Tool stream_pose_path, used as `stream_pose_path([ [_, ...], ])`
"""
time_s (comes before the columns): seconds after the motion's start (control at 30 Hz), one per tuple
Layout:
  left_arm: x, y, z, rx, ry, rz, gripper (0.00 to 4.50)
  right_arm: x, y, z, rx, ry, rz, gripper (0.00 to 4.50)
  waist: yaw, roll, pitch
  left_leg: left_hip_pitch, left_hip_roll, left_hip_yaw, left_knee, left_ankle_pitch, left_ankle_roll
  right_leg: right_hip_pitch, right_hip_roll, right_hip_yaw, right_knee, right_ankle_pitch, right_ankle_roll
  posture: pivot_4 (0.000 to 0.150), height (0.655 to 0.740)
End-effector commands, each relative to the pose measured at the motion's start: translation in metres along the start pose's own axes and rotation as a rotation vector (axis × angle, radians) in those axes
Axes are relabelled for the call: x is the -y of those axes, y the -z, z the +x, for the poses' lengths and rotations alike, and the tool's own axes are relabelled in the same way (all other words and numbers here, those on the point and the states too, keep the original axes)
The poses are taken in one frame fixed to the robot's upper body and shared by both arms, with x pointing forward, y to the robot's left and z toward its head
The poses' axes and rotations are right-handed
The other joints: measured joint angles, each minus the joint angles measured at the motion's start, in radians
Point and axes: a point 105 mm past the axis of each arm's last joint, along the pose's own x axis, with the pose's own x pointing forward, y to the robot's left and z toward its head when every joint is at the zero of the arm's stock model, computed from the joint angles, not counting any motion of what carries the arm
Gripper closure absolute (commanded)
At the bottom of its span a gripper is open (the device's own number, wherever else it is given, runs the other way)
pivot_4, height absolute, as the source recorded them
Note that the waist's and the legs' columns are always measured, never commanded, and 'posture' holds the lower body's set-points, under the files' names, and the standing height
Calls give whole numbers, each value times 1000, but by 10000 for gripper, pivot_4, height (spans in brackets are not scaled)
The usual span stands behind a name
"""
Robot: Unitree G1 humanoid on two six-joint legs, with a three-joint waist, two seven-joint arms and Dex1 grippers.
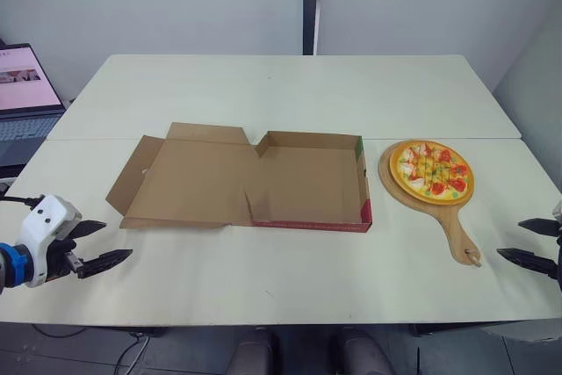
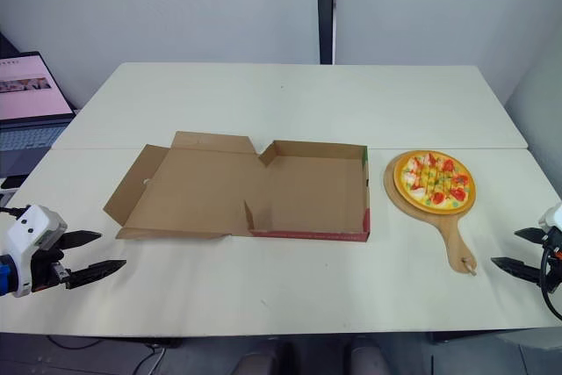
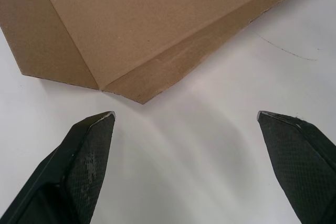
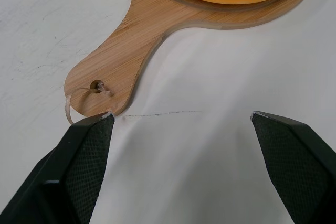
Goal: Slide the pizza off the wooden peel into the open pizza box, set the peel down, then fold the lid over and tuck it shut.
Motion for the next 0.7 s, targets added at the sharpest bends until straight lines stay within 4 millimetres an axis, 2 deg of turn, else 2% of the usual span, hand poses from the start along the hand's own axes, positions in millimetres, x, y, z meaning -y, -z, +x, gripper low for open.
stream_pose_path([
  [0.03, 0, -3, -5, -6, 4, 8, 0, 7, -16, -8, 41, 29, -33, 341, 0, 0, 0, 0, 0, 0, 0, 0, 0, 0, 0, 0, 0, 0, 0, 1500, 7400],
  [0.27, 7, -5, -7, 29, 32, -7, 0, 15, -22, -7, 62, 67, -36, 341, -1, 0, 0, 1, 0, 1, 0, 0, 0, 0, 0, 1, 1, 0, 0, 1500, 7400],
  [0.47, 8, -6, -8, 43, 50, -109, 0, 20, -23, -9, 78, 93, -27, 341, -1, 0, 0, 1, 0, 1, 1, 0, 0, 1, 0, 1, 1, 0, 1, 1500, 7400],
  [0.53, 8, -12, -8, 72, 61, -123, 0, 20, -23, -9, 82, 93, -21, 341, -1, 0, 0, 1, 0, 1, 1, 0, 0, 1, 0, 1, 1, 0, 1, 1500, 7400],
  [0.7, 14, -16, -7, 72, 106, -99, 0, 19, -22, -9, 86, 87, -20, 341, -1, 0, 0, 1, 0, 1, 1, 0, 0, 1, 0, 1, 1, 1, 1, 1500, 7400],
])
